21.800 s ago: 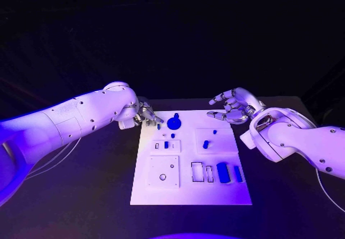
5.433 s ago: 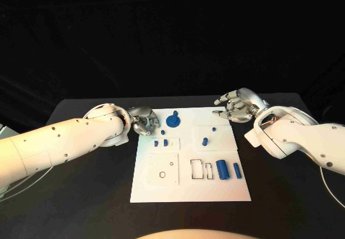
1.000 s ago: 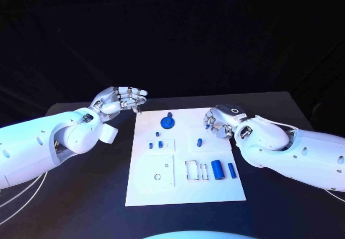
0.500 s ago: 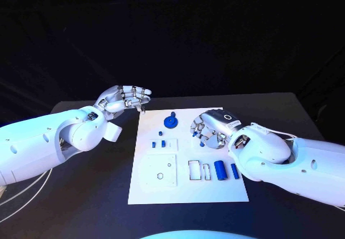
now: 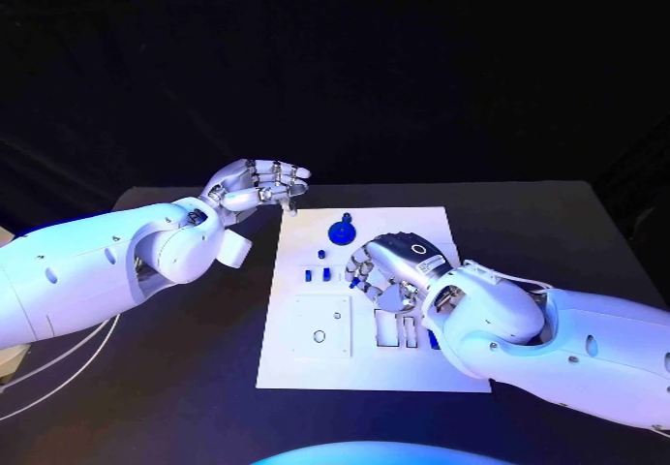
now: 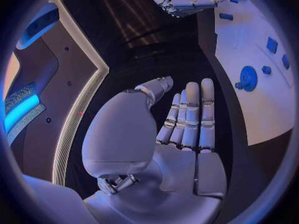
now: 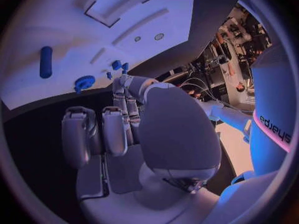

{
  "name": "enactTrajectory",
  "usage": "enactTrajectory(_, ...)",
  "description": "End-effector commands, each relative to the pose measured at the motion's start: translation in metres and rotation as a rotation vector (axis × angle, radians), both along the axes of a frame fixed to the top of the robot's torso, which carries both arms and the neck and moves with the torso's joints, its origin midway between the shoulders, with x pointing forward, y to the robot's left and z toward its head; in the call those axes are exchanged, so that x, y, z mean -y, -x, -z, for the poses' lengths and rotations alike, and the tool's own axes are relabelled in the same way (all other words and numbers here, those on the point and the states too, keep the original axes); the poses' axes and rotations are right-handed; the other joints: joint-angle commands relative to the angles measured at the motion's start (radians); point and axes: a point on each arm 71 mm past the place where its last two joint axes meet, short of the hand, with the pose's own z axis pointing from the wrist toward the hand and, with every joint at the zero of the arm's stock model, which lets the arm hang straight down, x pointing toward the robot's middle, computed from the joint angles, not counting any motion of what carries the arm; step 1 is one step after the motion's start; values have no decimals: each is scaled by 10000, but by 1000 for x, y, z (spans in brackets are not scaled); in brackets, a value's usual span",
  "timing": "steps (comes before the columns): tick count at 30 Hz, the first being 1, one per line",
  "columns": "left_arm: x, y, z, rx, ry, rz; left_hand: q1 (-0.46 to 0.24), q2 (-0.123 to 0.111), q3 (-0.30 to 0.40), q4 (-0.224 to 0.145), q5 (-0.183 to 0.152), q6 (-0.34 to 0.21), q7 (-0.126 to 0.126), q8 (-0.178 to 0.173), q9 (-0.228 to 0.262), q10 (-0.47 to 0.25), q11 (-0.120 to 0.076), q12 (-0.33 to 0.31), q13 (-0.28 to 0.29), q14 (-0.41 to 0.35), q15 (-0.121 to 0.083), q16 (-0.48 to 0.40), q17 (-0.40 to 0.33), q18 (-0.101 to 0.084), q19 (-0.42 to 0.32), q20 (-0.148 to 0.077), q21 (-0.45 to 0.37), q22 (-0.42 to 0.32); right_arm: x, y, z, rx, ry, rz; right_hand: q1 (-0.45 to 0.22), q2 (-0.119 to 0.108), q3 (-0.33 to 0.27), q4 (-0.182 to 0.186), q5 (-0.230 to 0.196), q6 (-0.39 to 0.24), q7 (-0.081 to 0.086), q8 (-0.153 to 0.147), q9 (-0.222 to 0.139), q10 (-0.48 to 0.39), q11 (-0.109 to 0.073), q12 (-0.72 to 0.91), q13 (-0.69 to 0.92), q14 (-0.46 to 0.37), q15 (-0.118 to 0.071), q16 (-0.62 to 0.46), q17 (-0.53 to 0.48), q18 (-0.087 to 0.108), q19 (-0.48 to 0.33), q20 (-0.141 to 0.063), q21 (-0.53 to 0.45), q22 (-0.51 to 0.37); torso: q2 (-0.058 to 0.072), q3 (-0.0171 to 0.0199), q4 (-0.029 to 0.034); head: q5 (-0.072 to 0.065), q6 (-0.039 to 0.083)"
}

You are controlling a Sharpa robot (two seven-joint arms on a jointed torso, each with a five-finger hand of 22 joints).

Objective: Assemble the parts on the task board

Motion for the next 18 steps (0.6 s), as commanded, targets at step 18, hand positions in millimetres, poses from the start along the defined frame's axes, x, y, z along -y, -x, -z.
enactTrajectory(18,9,1,-1,14,128,268,116,5,-26,-33,18,-47,450,93,10,-75,27,-54,-20,-42,69,-41,-14,140,57,46,-66,-13,-19,8,34,-637,426,-453,-68,9,-5,-85,31,62,34,45,24,314,-247,22,14,481,-40,-21,-23,50,594,-76,30,2106,9,10,-6,281,-236)
